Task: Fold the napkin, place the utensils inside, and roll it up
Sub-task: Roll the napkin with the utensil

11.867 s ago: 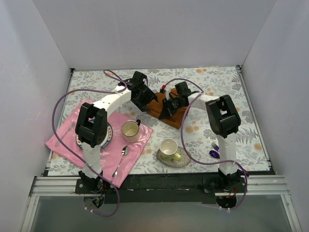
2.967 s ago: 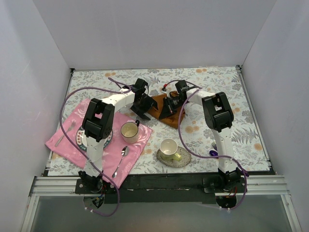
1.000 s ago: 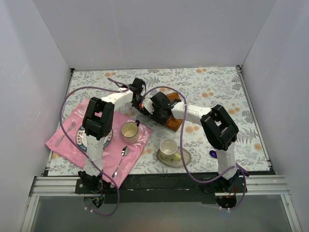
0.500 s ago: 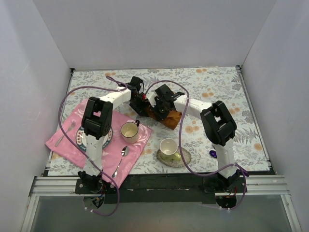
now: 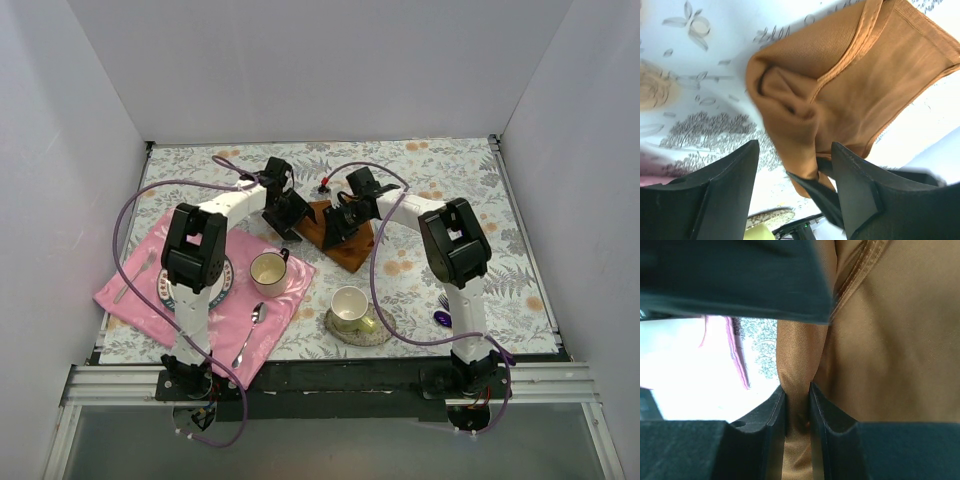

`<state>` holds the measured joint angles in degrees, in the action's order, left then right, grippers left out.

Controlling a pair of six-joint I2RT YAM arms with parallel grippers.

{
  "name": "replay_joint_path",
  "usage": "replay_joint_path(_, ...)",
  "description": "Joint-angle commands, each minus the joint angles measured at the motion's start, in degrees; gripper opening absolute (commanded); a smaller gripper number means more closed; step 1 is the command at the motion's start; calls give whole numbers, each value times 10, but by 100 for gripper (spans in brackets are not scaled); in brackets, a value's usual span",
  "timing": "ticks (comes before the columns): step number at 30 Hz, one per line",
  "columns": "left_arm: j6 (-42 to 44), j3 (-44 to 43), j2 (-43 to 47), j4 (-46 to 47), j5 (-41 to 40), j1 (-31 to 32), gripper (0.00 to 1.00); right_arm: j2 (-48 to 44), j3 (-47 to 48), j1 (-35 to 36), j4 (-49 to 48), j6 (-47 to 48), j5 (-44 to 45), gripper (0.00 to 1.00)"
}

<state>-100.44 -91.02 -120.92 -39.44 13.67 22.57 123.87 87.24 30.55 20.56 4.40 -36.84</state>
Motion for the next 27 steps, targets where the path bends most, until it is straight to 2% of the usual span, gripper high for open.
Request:
replay_joint_path(1, -18, 38, 79, 36, 0, 1, 58, 44, 3, -14, 8, -40, -83, 29)
replay_joint_path(4, -25, 63, 82, 63, 14, 5, 59, 49, -2, -26, -5, -64, -100, 29)
replay_joint_path(10, -36, 49, 29, 67, 26, 22, 59, 46, -12, -36, -31, -93, -118, 29)
replay_joint_path(14, -41, 52, 10, 53, 9, 23, 44, 37, -11, -37, -30, -98, -109, 29)
replay_joint_path(15, -42, 53, 8, 48, 4, 23, 37, 34, -11, -37, -30, -98, -104, 29)
replay_joint_path(21, -24, 35, -13, 31, 3, 23, 24, 9, 34, -36, 43, -52, -53, 34)
replay_joint_path(23, -23, 33, -15, 33, 5, 24, 15, -8, 49, -37, 73, -24, -30, 37)
replay_joint_path(27, -17, 29, -22, 27, 11, 23, 12, -44, 60, -36, 98, -2, 9, 51)
